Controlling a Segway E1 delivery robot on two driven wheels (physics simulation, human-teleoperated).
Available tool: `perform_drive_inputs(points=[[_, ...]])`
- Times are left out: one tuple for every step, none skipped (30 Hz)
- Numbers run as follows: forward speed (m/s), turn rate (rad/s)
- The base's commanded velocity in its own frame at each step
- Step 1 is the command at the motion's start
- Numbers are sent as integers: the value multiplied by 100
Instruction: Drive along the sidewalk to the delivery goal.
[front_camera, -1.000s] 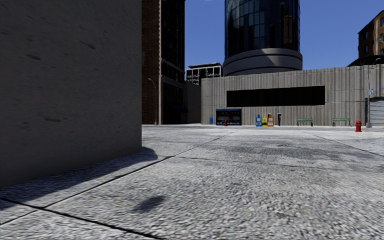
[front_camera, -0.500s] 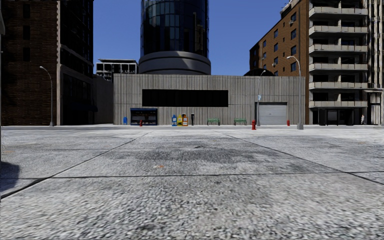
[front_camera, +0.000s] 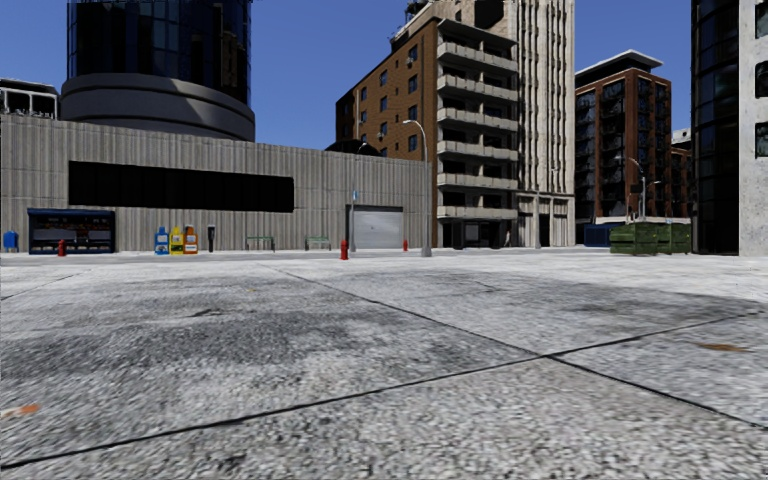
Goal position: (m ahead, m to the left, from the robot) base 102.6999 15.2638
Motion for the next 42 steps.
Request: perform_drive_inputs(points=[[200,-85],[200,-85],[200,-85],[200,-85],[200,-85],[200,-83],[200,-83],[200,-83],[200,-82],[200,-41],[200,-41],[200,0],[200,0],[200,0],[200,0],[200,0],[200,0],[200,0],[200,0],[200,0],[200,0],[200,0],[200,0],[200,0],[200,0],[200,0],[200,0],[200,0],[200,0],[200,0],[200,0],[200,0],[200,0],[200,0],[200,0],[200,0],[200,0],[200,0],[200,0],[200,0],[200,0],[200,0]])
